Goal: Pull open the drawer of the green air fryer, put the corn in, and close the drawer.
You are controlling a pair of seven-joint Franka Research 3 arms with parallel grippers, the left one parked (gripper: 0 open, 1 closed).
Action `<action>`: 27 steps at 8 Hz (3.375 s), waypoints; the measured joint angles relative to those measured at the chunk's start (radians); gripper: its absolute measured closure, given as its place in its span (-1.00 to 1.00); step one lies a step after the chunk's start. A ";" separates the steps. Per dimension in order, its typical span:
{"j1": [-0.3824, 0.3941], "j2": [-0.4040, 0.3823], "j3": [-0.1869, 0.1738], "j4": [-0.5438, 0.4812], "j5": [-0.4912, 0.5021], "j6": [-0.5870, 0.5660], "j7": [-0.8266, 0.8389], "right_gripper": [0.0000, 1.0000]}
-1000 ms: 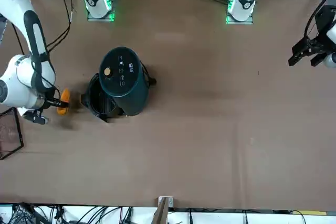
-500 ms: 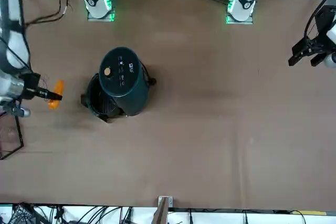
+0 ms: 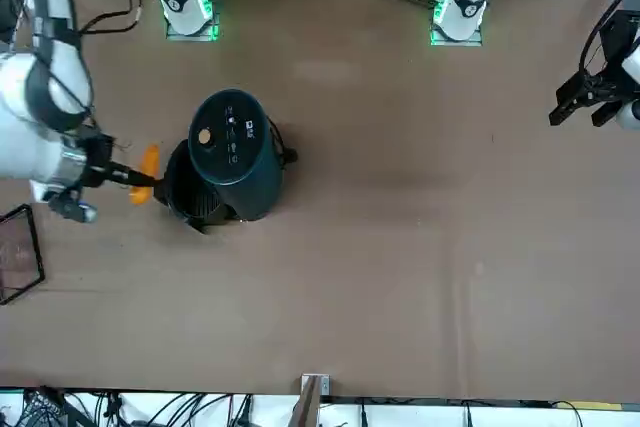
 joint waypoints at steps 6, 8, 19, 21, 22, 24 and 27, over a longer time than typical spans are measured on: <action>0.056 0.081 0.000 -0.012 0.025 0.007 0.001 -0.12; 0.057 0.083 -0.001 -0.009 0.026 0.006 0.000 -0.75; -0.072 0.158 -0.102 0.019 0.065 0.164 0.831 -1.00; -0.068 0.189 -0.100 0.019 0.102 0.188 0.975 -1.00; -0.065 0.196 -0.100 0.018 0.107 0.188 1.003 -1.00; -0.058 0.198 -0.097 0.005 0.120 0.188 1.022 -1.00; -0.028 0.198 -0.091 -0.026 0.123 0.189 1.023 -1.00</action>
